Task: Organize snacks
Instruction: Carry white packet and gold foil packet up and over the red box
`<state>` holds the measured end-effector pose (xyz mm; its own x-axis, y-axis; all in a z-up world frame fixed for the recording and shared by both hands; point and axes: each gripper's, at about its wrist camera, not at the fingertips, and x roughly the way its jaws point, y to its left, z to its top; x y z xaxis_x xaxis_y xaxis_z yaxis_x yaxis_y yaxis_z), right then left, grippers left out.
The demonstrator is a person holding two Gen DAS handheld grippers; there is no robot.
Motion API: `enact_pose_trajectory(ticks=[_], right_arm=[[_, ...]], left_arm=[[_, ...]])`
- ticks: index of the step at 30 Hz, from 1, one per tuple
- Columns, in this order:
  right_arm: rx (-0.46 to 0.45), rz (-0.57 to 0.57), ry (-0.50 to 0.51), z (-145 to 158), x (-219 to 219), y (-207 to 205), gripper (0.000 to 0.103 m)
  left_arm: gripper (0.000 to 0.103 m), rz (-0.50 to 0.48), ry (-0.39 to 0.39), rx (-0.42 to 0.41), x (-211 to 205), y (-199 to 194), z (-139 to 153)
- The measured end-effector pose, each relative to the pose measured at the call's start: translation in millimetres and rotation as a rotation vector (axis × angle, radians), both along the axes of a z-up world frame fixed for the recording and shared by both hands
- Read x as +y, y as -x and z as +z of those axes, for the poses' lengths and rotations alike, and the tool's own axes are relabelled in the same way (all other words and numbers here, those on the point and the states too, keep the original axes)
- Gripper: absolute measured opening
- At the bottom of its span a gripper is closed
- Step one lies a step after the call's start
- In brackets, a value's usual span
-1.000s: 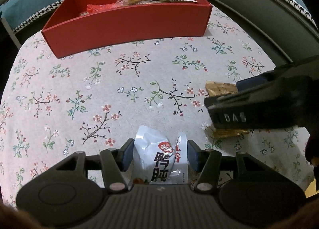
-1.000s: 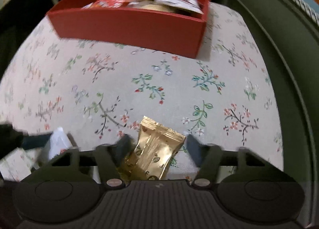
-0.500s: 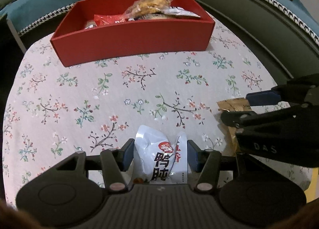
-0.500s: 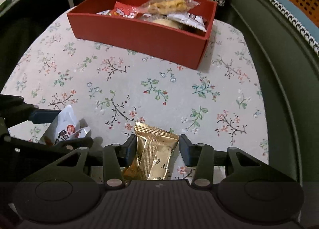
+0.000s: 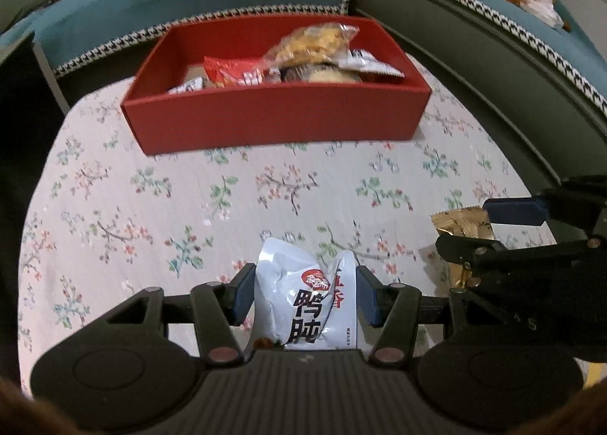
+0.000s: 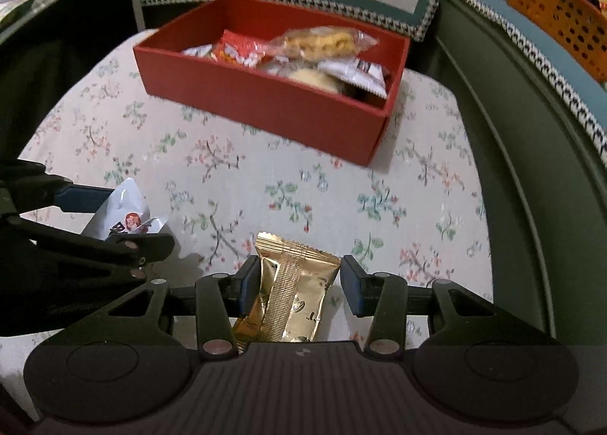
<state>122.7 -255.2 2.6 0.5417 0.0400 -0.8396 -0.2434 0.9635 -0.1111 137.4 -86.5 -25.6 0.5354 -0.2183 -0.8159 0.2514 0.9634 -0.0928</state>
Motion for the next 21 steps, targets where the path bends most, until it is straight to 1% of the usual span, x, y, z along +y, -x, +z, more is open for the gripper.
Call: enact_pose_trajectory(ticks=[10, 21], right_arm=[[-0.051, 0.012, -0.007, 13.0, 2.0, -12.6, 0.053], [-0.097, 0.017, -0.012, 25.7, 4.4, -21.2, 0.053]], left_arm=[[0.063, 0.047, 0.013, -0.045, 5.7, -14.6, 12.8], [0.063, 0.065, 0.019, -0.086, 4.3, -24.7, 25.5]])
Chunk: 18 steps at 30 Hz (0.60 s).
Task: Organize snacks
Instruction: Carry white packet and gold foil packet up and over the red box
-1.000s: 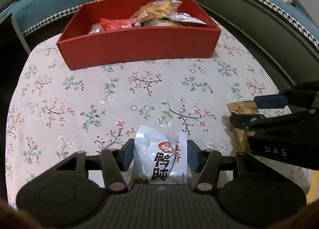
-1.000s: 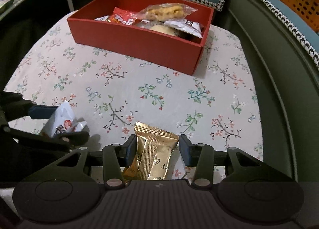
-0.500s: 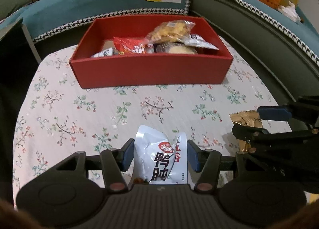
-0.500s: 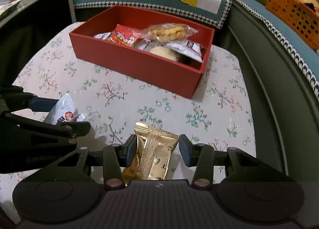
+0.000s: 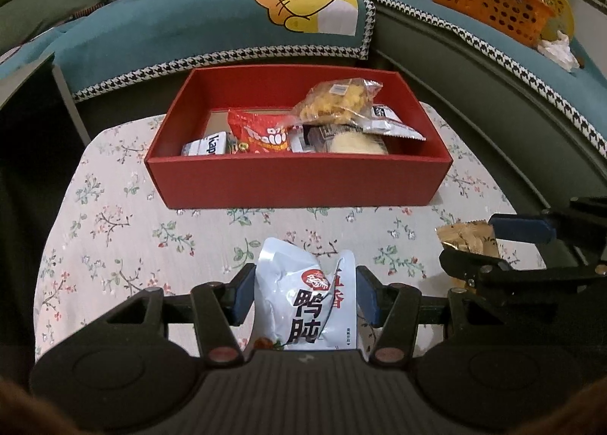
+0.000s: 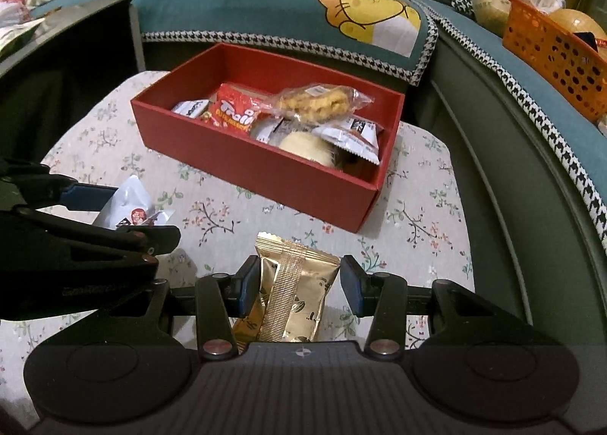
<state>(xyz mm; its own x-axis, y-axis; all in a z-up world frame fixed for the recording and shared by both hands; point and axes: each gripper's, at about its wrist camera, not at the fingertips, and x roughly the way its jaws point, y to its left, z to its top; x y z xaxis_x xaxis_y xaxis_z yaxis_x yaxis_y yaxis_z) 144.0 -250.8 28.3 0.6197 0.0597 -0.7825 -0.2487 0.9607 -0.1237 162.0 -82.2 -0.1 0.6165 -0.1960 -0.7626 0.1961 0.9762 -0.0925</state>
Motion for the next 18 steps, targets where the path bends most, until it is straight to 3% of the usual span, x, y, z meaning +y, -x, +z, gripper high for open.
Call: enact_pose_trajectory(ticks=[18], right_arm=[[-0.084, -0.051, -0.084, 29.2, -9.2, -27.1, 0.053]], left_arm=[[0.063, 0.046, 0.030, -0.093, 0.1, -26.2, 31.2]])
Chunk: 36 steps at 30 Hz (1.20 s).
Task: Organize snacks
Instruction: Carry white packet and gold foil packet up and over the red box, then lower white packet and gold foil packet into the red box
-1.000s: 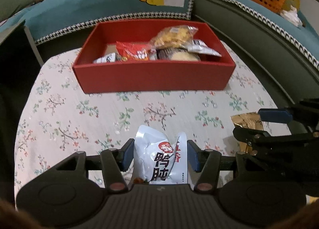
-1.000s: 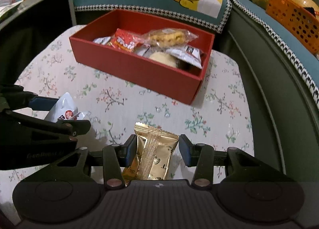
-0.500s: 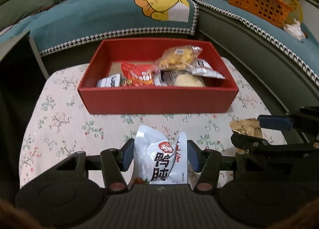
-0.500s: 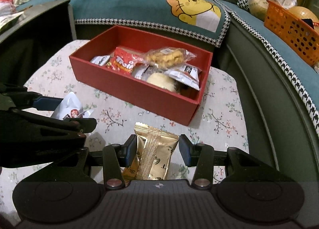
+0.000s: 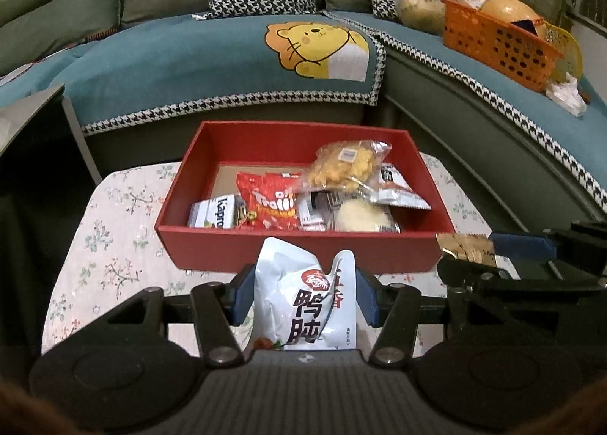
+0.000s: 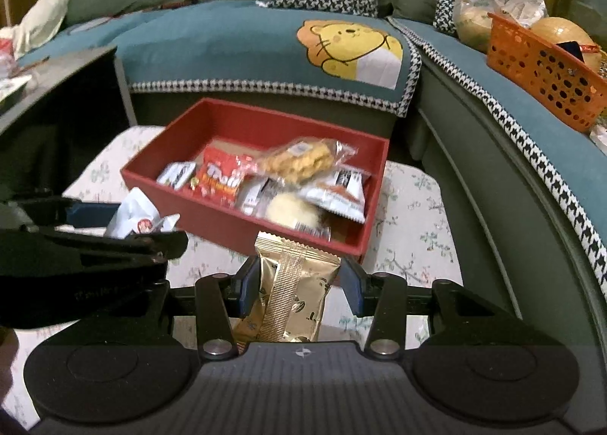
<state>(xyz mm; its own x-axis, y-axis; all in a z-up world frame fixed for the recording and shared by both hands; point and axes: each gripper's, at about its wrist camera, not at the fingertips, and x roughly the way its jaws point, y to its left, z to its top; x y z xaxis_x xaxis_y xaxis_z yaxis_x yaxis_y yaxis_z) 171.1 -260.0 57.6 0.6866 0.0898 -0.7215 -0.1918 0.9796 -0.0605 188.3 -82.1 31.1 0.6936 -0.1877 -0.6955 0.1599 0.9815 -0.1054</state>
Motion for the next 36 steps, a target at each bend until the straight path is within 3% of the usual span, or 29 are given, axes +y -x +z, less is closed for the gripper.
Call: enact_pose_trajectory(ticks=[21, 36], right_arm=[[-0.026, -0.029, -0.018, 6.9, -3.5, -39.9, 0.053], [-0.041, -0.063, -0.039, 3.3, -12.3, -90.3, 0.053]], left_arm=[[0.063, 0.049, 0.033, -0.018, 2.3, -43.4, 7.4], [0.063, 0.064, 0.023, -0.042, -8.6, -100.5, 7.0]])
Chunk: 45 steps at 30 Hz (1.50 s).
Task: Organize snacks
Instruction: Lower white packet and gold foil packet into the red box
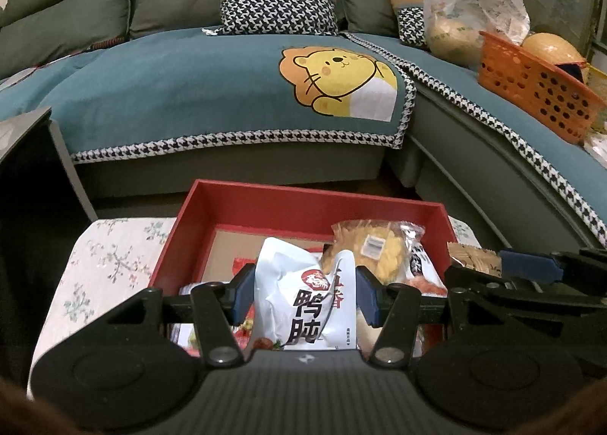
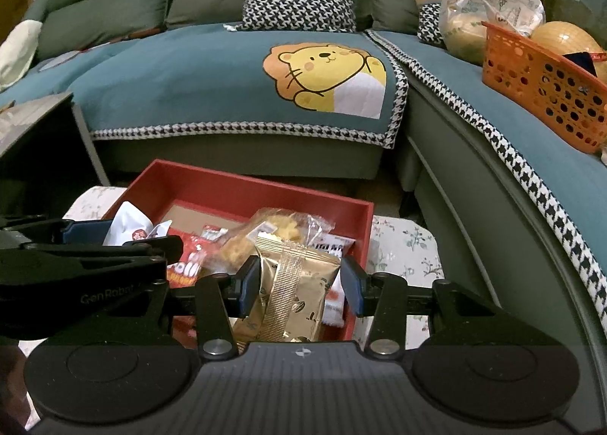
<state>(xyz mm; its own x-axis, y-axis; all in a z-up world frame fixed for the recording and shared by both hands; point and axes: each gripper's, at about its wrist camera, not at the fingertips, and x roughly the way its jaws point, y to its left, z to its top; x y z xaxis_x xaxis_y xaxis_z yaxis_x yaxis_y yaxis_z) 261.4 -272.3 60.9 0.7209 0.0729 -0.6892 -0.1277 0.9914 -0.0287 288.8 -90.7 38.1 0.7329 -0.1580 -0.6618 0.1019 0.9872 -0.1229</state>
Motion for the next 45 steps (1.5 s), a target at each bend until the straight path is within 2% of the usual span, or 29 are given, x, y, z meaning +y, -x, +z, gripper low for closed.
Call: enact_pose_trajectory(ticks=[10, 45], right_arm=[[0.011, -0.018, -0.038, -14.6, -2.4, -27.1, 0.053], [0.062, -0.030, -0.055, -52.0, -3.8, -55.9, 0.053]], left_arm=[[0.062, 0.016, -0.012, 0.011, -1.5, -29.4, -13.3], [0.062, 0.025, -0.021, 0.063, -8.0, -61.3, -49.7]])
